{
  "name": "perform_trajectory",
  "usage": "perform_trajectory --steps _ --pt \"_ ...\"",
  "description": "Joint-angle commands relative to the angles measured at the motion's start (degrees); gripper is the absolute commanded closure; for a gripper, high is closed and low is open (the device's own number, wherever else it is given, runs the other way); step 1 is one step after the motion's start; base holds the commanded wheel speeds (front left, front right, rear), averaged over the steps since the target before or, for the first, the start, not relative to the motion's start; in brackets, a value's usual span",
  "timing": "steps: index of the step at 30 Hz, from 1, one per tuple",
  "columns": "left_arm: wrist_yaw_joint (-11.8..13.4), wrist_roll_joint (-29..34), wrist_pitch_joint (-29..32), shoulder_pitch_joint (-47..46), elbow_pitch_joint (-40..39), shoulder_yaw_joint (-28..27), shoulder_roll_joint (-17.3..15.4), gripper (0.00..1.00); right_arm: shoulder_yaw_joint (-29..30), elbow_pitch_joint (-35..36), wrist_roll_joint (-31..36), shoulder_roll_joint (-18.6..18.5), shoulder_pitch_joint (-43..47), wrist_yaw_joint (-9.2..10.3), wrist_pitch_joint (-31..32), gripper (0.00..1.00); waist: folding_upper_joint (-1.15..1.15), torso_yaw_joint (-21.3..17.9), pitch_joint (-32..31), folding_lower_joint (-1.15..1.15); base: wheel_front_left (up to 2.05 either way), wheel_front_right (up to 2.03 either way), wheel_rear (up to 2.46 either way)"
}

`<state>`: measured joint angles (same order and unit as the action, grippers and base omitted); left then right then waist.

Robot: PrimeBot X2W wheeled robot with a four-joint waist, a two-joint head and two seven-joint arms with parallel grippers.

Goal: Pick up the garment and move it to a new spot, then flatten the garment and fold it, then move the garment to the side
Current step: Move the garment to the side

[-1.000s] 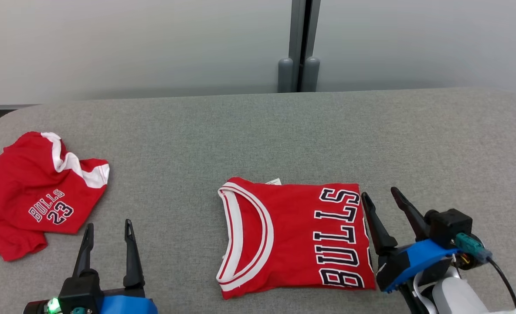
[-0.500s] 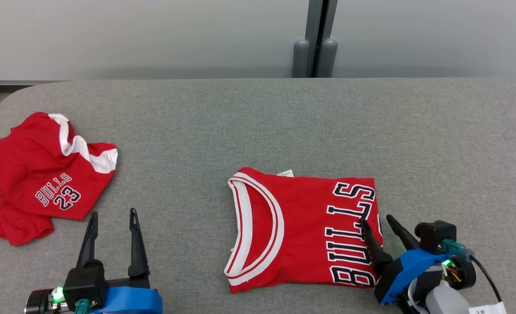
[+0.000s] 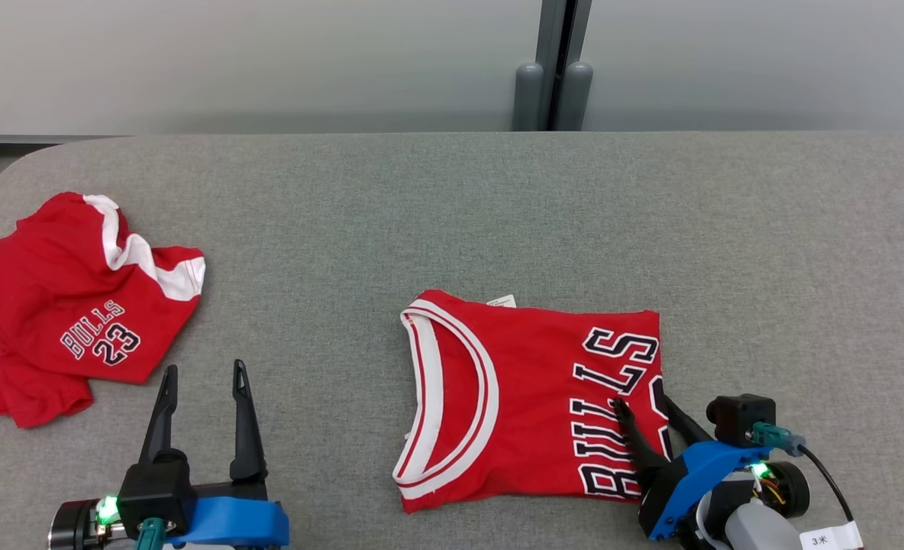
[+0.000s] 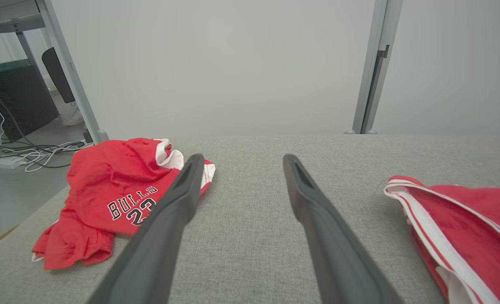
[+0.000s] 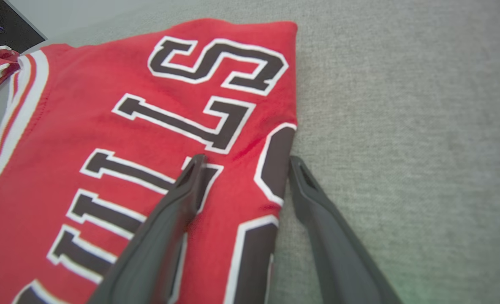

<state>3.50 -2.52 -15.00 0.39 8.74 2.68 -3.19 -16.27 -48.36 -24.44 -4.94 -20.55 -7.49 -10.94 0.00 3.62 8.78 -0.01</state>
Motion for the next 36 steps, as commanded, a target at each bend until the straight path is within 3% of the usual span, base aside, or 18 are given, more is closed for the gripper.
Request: perform_trajectory --steps 1,2,3,4,15,27,36 --pt "0.10 0.18 -0.23 -0.89 0.11 0.11 0.10 0.00 -0.84 -1.59 -0.71 0.36 0.41 -0.01 0.65 0.00 0.00 0.06 0.06 0.01 0.00 0.00 0.00" --pt "0.14 0.13 -0.23 -0.92 0.12 0.14 0.12 0.00 -1.50 -2.06 -1.31 0.53 0.31 -0.02 0.75 0.06 0.00 0.12 0.11 0.01 0.00 0.00 0.00" --pt "0.21 0.07 -0.23 -0.93 0.14 0.14 0.12 0.00 -2.19 -2.40 -1.67 0.65 0.11 -0.02 0.76 0.71 0.00 0.16 0.16 0.01 0.00 0.00 0.00" --pt "0.26 0.00 -0.23 -0.91 0.17 0.16 0.13 0.00 -2.68 -2.58 -2.22 0.64 -0.04 -0.08 0.46 1.00 0.00 0.19 0.22 0.01 0.00 0.00 0.00" --pt "0.79 0.43 -0.23 -1.87 -0.79 0.86 0.22 0.00 -1.57 -1.48 -3.91 -4.60 -5.09 0.03 -3.88 1.00 0.00 -1.75 1.96 0.01 0.00 0.00 0.00" --pt "0.69 1.81 -0.18 -6.57 -2.87 2.16 -0.13 0.00 1.58 3.79 -3.49 -12.82 -8.72 0.00 -4.27 1.00 0.00 -10.65 8.09 0.01 0.00 0.00 0.00" --pt "0.40 3.11 -0.19 -11.50 -3.72 3.18 -1.31 0.00 3.60 7.81 -2.92 -15.44 -9.69 0.00 -4.26 1.00 0.00 -14.84 12.30 0.01 0.00 0.00 0.00"
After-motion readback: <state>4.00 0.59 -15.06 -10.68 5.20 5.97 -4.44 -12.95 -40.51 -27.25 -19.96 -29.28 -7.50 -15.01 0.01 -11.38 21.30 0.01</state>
